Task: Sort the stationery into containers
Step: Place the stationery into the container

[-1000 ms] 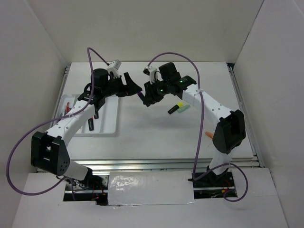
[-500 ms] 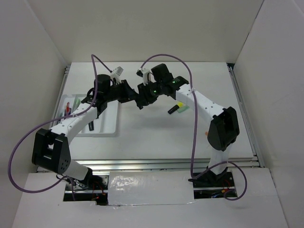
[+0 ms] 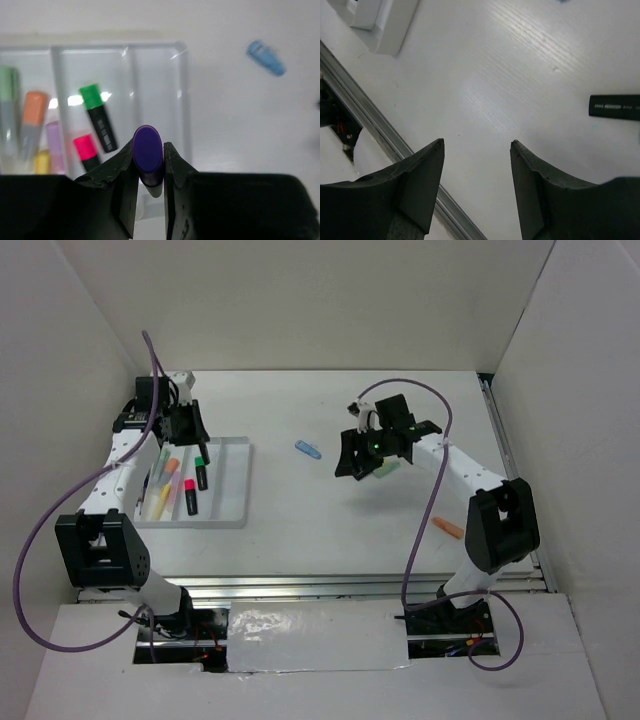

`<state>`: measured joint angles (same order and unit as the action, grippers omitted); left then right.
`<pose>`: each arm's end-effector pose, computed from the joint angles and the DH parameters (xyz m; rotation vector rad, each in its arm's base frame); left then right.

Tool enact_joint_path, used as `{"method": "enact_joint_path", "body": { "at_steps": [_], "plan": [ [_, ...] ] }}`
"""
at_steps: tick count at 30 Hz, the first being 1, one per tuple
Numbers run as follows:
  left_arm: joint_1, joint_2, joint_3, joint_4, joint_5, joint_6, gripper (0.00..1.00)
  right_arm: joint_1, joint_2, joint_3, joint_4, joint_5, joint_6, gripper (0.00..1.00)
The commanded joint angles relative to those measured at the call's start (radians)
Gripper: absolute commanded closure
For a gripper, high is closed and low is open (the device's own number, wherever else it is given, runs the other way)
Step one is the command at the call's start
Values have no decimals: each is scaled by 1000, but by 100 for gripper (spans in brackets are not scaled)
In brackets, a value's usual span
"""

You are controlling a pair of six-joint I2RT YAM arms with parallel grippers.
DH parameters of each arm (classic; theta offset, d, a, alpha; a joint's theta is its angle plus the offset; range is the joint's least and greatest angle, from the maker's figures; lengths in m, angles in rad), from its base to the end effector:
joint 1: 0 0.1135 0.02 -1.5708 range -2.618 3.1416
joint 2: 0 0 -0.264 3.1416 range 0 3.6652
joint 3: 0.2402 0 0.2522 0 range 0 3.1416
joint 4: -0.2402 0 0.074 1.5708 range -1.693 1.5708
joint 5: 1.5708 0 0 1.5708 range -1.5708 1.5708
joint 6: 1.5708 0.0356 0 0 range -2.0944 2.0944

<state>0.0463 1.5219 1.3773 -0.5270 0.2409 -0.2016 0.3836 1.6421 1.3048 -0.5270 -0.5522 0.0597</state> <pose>0.3432 0.0074 0.3337 -0.1470 2.2382 -0.3540 0.3246 0.1511 0.2730 -0.6436 2.3618 0.8703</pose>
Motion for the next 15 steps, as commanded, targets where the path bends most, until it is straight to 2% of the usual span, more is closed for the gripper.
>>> {"method": "enact_joint_path", "body": {
  "at_steps": [1, 6, 8, 11, 15],
  "plan": [
    [29, 35, -27, -159, -159, 145, 97, -8, -30, -97, 68, -14, 63, 38],
    [33, 135, -1, -195, -236, 126, 94, -26, -50, -159, 148, 125, 202, 37],
    [35, 164, -3, -188, -235, 108, 95, -23, -25, -142, 133, 222, 312, 40],
    [27, 188, -11, -171, -302, 93, 94, -20, 13, -104, 105, 357, 394, 42],
    [10, 211, -4, -177, -360, 76, 88, 4, 65, -50, 72, 475, 479, 41]
  ]
}}
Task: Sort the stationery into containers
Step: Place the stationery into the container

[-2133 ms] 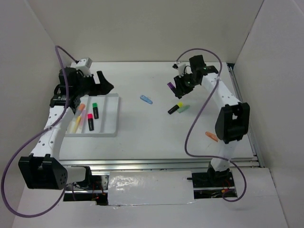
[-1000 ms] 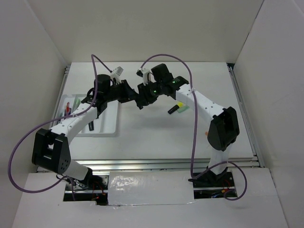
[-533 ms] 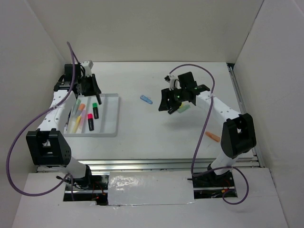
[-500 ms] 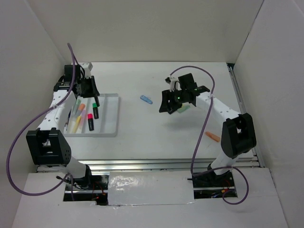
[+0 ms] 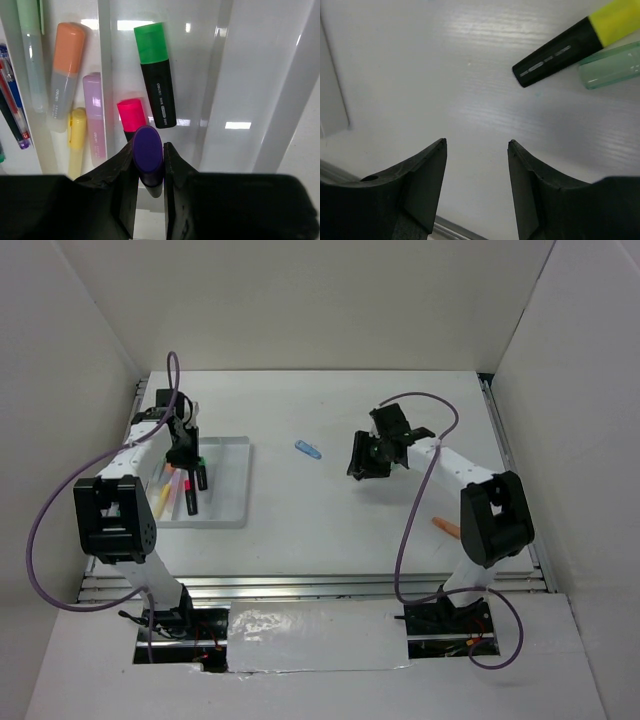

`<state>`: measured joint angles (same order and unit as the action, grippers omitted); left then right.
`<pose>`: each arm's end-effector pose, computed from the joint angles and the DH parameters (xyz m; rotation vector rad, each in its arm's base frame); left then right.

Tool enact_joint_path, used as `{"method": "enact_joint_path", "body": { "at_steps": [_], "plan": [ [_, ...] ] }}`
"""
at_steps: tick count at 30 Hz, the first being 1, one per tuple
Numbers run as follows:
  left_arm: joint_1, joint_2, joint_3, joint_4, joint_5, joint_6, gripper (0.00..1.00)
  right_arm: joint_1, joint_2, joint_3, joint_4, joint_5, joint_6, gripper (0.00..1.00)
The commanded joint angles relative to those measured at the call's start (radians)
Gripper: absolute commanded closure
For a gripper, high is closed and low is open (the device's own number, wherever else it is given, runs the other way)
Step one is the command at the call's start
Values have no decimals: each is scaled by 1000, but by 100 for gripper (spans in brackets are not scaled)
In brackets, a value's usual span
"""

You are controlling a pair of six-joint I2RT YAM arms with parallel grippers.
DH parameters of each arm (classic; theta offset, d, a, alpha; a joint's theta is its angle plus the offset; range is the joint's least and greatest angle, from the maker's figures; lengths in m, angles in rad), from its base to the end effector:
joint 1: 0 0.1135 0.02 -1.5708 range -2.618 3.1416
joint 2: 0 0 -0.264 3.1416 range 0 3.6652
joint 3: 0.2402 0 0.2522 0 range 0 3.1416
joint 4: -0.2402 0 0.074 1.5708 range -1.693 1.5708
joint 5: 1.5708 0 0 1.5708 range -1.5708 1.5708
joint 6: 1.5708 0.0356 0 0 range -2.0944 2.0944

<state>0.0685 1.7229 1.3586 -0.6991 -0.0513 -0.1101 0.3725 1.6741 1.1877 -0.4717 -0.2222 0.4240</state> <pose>0.3625 0.0267 0.2475 -0.2522 2.6208 0.0533 0.3272 0.1363 0.2257 -0.0248 2.6012 0.5862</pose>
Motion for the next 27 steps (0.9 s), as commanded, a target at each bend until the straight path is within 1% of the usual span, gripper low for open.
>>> {"method": "enact_joint_path", "body": {
  "at_steps": [1, 6, 7, 11, 12, 13, 14, 15, 16, 17, 18, 22, 27],
  "plan": [
    [-12, 18, 17, -11, -76, -17, 86, 29, 50, 81, -10, 188, 124, 40],
    [-9, 38, 16, -14, -70, -23, 82, 42, 150, 145, -59, 219, 171, 40],
    [-7, 41, 17, -16, -59, -22, 81, 42, 170, 150, -76, 260, 174, 40],
    [-4, 56, 19, -30, 10, -8, 77, 36, 179, 141, -88, 293, 176, 39],
    [-4, 55, 14, -25, 21, -8, 72, 34, 171, 132, -81, 296, 179, 38],
    [-3, 53, 10, -23, 31, -8, 68, 32, 168, 121, -78, 299, 188, 33],
    [-4, 50, 5, -19, 44, -8, 58, 26, 170, 121, -76, 294, 190, 29],
    [-4, 46, 1, -14, 63, -11, 53, 25, 177, 122, -77, 287, 191, 18],
    [-3, 40, -1, -11, 79, -11, 49, 20, 187, 133, -79, 278, 190, 17],
    [1, 38, -4, -8, 112, -14, 48, 16, 199, 141, -84, 264, 190, 17],
    [1, 26, -7, -4, 125, -17, 40, 13, 220, 151, -93, 267, 193, 17],
    [1, -19, -6, 13, 166, -23, 38, -3, 277, 202, -111, 271, 202, 18],
    [-6, -62, 2, 18, 191, -36, 37, -30, 372, 260, -137, 271, 222, 23]
  ]
}}
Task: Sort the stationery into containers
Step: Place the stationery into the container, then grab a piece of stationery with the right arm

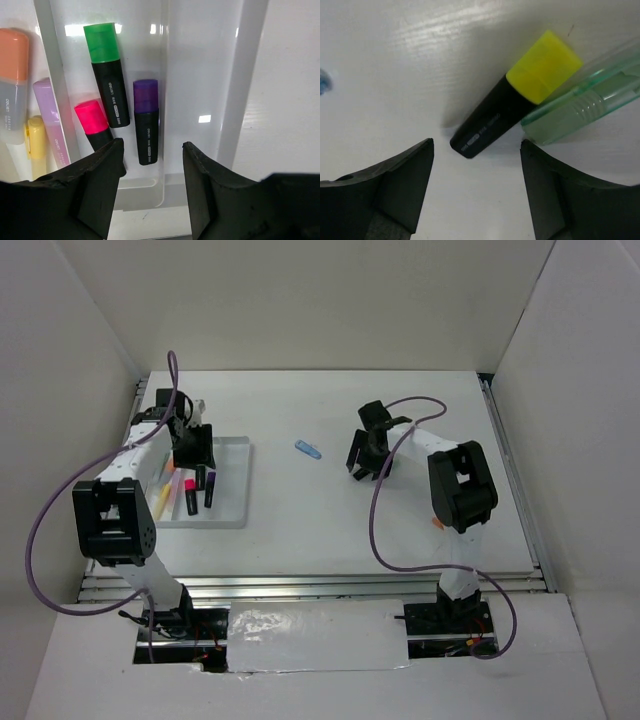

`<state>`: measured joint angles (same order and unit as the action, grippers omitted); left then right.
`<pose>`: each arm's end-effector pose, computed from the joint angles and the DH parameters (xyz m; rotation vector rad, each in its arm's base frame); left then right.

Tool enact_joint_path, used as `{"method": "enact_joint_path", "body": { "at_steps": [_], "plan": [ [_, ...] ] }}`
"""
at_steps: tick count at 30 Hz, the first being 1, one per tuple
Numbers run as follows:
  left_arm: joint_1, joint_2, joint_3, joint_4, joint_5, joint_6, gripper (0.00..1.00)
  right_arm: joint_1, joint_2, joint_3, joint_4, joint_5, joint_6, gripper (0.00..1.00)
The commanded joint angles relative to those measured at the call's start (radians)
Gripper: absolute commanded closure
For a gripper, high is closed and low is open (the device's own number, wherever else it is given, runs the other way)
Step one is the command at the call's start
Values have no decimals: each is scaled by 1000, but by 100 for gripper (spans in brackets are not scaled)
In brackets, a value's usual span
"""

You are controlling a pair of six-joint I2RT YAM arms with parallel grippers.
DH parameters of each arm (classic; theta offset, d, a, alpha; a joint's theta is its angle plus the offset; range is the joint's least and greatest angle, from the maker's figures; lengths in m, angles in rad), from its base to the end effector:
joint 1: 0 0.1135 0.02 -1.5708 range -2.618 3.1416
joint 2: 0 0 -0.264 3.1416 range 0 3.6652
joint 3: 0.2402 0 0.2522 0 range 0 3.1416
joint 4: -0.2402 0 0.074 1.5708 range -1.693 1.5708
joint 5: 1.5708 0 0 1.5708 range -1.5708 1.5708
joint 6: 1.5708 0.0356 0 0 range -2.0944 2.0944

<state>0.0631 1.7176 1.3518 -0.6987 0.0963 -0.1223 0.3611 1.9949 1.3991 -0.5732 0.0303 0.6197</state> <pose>0.3614 0.0194 0.2474 -0.2112 2.6264 -0.1471 0.3820 0.1431 0.1655 0.3649 2.7399 0.2282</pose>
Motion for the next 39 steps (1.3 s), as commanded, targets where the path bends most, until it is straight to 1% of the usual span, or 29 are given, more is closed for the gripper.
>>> {"method": "enact_joint_path", "body": {
  "at_steps": [1, 3, 4, 10, 12, 13, 16, 17, 20, 24, 26, 29, 32, 33, 34, 35, 37, 39],
  "plan": [
    [-2, -59, 16, 13, 46, -25, 38, -21, 79, 58, -45, 31, 26, 26],
    [-2, -61, 20, 11, 42, -27, 38, -25, 102, 96, -63, 45, 29, 33],
    [0, -64, 23, 7, 40, -27, 38, -25, 116, 107, -76, 54, 31, 34],
    [6, -58, 38, -21, 28, -17, 37, -25, 153, 162, -123, 76, -8, 38],
    [4, -55, 50, -30, 25, -14, 38, -25, 156, 176, -131, 72, -44, 38],
    [4, -53, 55, -35, 22, -14, 38, -27, 177, 190, -166, 71, -58, 38],
    [4, -58, 59, -42, 17, -14, 38, -27, 249, 297, -284, 51, -136, 40],
    [6, -62, 60, -45, 19, -14, 38, -24, 268, 358, -316, 49, -178, 41],
    [3, -70, 52, -50, 17, -14, 38, -19, 311, 422, -375, 57, -248, 44],
    [3, -110, 29, -42, 31, -17, 37, -4, 320, 429, -404, 105, -311, 46],
    [3, -118, 12, -38, 39, -20, 37, 1, 315, 416, -409, 120, -336, 48],
    [6, -139, -6, -33, 54, -27, 37, 4, 308, 409, -428, 99, -374, 54],
    [6, -156, -11, -32, 68, -30, 37, 6, 305, 405, -459, 54, -419, 64],
    [7, -161, -11, -32, 72, -31, 37, 6, 300, 396, -461, 39, -428, 76],
    [9, -164, -11, -32, 77, -33, 37, 3, 295, 373, -458, 24, -463, 86],
    [9, -173, -14, -30, 91, -33, 37, 2, 294, 362, -456, 7, -480, 99],
    [18, -187, -26, -25, 118, -34, 36, 1, 283, 327, -449, -15, -505, 100],
    [27, -214, -45, -13, 198, -33, 36, -8, 230, 261, -397, -61, -534, 100]
  ]
}}
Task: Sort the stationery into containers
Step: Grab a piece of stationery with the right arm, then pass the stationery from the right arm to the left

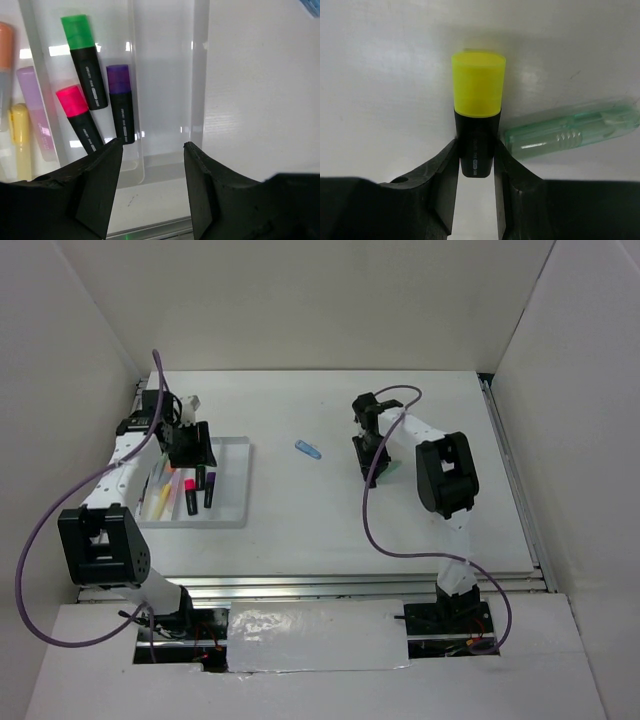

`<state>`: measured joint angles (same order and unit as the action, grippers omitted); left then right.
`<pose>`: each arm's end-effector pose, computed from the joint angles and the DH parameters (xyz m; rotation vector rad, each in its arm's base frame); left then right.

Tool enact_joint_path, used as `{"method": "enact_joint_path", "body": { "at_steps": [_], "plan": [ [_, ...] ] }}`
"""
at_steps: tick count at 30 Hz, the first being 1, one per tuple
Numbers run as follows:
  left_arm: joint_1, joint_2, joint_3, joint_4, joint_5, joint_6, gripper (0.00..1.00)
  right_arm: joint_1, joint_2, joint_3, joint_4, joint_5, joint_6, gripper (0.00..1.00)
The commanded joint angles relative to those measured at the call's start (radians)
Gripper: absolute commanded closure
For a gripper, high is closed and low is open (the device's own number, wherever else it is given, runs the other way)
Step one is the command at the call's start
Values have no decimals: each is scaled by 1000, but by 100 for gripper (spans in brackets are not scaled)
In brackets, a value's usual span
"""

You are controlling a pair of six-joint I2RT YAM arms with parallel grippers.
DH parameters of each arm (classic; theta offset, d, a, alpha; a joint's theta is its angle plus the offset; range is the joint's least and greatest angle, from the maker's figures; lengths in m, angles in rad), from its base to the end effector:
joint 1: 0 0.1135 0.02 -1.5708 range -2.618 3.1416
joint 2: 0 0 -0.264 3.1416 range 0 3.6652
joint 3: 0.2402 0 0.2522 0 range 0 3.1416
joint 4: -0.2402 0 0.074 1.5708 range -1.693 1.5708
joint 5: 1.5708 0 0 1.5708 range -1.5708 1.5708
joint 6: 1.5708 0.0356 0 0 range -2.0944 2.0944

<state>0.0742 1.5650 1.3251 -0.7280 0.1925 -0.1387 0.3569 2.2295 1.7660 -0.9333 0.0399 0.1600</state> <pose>0.3320 0.0179 0.2878 -0.1935 2.5264 -0.2698 0.4189 0.1547 0.1585 -0.2861 2.9494 0.0089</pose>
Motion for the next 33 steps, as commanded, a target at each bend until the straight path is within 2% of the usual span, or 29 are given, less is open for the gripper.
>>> {"method": "enact_joint_path", "body": {
  "at_steps": [1, 5, 7, 9, 12, 15, 19, 22, 25, 33],
  "plan": [
    [36, -91, -47, 39, 139, -18, 36, -4, -36, -131, -16, -83, -85, 100],
    [94, -190, -161, 165, 364, -45, 33, -4, -241, -226, 94, -218, -126, 100],
    [124, -259, -240, 278, 470, -84, 28, 5, -338, -246, 158, -279, -123, 100],
    [134, -328, -326, 366, 531, -160, 25, 20, -417, -275, 204, -327, -99, 100],
    [102, -405, -423, 598, 604, -291, 20, 71, -479, -310, 315, -393, -25, 100],
    [24, -442, -463, 693, 581, -383, 19, 155, -505, -316, 382, -406, 35, 100],
    [-115, -416, -443, 760, 519, -468, 18, 246, -501, -257, 406, -387, 105, 100],
    [-197, -376, -417, 773, 489, -509, 19, 300, -478, -200, 393, -364, 127, 100],
    [-264, -349, -373, 699, 404, -496, 20, 335, -469, -172, 393, -348, 138, 100],
    [-317, -281, -349, 673, 343, -507, 25, 375, -496, -165, 401, -364, 139, 100]
  ]
}}
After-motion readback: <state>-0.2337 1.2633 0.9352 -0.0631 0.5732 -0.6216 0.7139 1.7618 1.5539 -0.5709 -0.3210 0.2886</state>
